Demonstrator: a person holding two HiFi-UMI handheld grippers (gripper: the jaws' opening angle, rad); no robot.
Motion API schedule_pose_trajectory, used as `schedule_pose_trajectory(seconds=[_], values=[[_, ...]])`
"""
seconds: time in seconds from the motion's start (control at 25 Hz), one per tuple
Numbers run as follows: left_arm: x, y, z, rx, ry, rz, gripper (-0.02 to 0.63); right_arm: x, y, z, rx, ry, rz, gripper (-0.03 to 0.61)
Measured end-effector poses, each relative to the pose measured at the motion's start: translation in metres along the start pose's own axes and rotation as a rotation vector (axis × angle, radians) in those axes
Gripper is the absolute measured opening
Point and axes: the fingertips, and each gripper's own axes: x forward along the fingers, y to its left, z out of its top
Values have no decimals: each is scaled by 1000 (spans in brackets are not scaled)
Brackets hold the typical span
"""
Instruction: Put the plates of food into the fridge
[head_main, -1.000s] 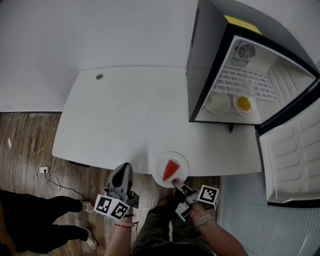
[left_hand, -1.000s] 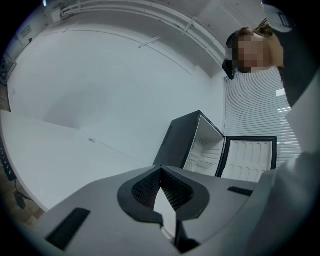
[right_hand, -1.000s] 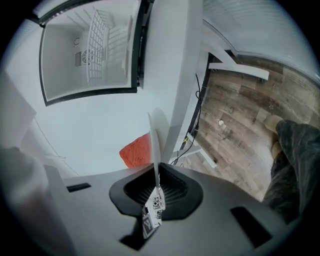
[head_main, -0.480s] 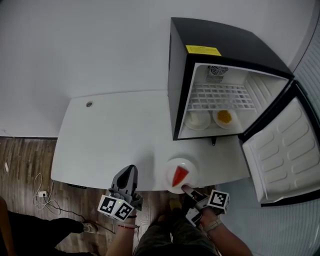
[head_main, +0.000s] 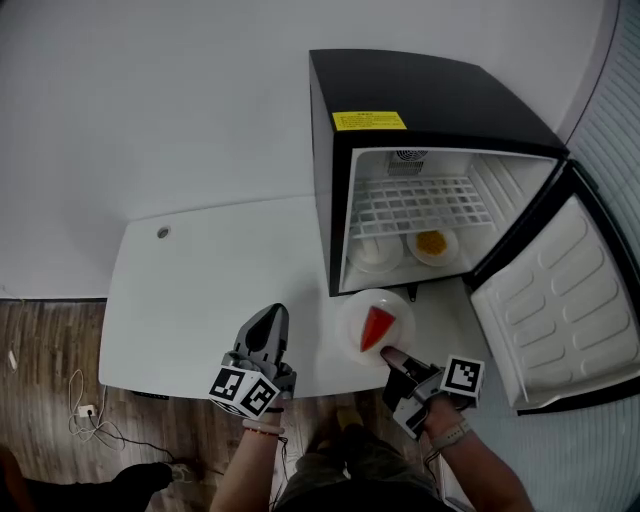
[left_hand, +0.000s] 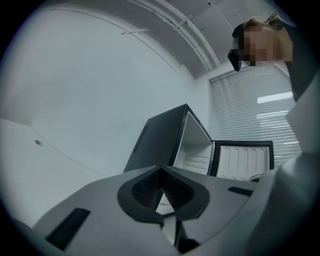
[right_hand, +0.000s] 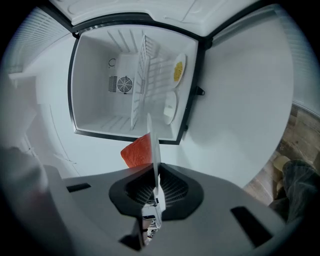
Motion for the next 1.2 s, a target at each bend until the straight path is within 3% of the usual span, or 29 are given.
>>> schedule_pose_trajectory(seconds=[0.52, 0.84, 1.2], values=[[105, 16, 25, 19, -62, -14, 6, 31, 78, 96, -65, -49, 70, 20], [141, 25, 30, 29, -70, -16, 6, 71, 95, 135, 8, -103, 100, 20], [156, 27, 29, 21, -72, -20, 6, 98, 101, 149, 128, -137, 94, 20]])
